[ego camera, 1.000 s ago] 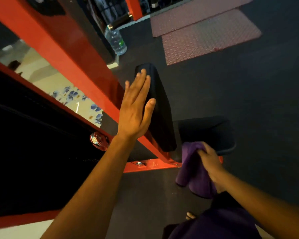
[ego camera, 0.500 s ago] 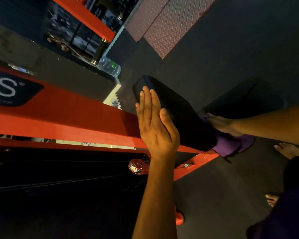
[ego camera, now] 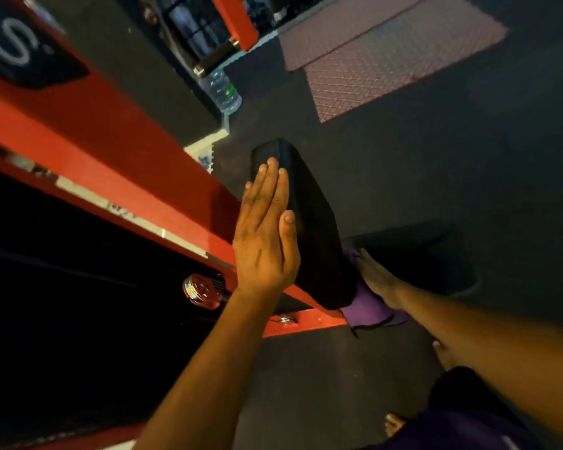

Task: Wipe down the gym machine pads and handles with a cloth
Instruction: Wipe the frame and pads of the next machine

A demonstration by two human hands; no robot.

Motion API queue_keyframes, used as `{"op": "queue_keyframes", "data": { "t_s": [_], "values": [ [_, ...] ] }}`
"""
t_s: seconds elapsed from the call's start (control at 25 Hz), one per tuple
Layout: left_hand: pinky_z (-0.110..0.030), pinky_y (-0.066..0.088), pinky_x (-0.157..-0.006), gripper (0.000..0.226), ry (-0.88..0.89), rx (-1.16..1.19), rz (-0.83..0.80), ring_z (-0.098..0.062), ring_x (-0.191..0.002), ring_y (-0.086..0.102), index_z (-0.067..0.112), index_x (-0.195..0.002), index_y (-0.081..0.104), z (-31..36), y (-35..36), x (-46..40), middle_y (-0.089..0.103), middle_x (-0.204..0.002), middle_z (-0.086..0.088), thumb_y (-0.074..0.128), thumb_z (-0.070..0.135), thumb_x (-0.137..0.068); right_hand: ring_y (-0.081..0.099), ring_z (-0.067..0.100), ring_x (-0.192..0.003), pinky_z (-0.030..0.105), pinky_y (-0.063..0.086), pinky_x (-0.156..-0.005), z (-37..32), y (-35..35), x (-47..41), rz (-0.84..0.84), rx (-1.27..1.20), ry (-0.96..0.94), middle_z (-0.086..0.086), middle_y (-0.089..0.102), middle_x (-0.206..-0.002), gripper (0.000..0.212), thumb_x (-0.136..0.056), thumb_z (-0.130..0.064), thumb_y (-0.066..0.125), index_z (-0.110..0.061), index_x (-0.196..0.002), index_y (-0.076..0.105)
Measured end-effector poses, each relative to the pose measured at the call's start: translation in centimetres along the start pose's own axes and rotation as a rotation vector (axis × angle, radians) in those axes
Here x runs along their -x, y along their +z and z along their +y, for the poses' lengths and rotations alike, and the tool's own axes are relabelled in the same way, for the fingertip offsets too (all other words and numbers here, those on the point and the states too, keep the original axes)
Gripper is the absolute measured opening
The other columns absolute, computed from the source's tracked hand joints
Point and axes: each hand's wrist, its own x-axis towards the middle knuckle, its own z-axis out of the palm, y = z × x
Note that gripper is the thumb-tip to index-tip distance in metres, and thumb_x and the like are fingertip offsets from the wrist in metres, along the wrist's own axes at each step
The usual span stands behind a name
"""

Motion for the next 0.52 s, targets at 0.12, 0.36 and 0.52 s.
{"op": "queue_keyframes", "data": {
  "t_s": [0.12, 0.36, 0.52],
  "values": [
    [-0.056, 0.029, -0.123, 0.05, -0.035, -0.022, -0.052, -0.03, -0.154, 0.031, -0.005, -0.15, 0.044, 0.3, 0.0, -0.4, 0.037, -0.161, -0.021, 0.034, 0.018, -0.107, 0.057, 0.019, -0.124, 0.039, 0.045, -0.104, 1.3, 1.1, 2.1, 0.013, -0.122, -0.006, -0.001, 0.06, -0.134, 0.04, -0.107, -0.048, 0.034, -0.027, -0.132, 0.057],
    [-0.051, 0.027, -0.125, 0.05, -0.098, -0.068, -0.073, -0.029, -0.155, 0.029, -0.004, -0.151, 0.041, 0.4, 0.0, -0.4, 0.036, -0.162, -0.02, 0.033, 0.019, -0.108, 0.065, 0.024, -0.109, 0.045, 0.048, -0.102, 1.0, 2.2, 1.3, -0.025, -0.443, 0.16, 0.002, 0.068, -0.109, 0.042, -0.108, -0.047, 0.033, -0.019, -0.11, 0.063],
    [-0.051, 0.029, -0.125, 0.049, -0.07, -0.088, -0.061, -0.034, -0.152, 0.034, -0.008, -0.147, 0.045, 0.7, 0.1, -0.5, 0.04, -0.157, -0.025, 0.034, 0.017, -0.106, 0.06, 0.028, -0.121, 0.049, 0.046, -0.104, -3.6, 0.7, -4.1, 0.022, -0.309, 0.092, 0.005, 0.064, -0.128, 0.051, -0.101, -0.057, 0.03, -0.025, -0.128, 0.06]
  ]
}}
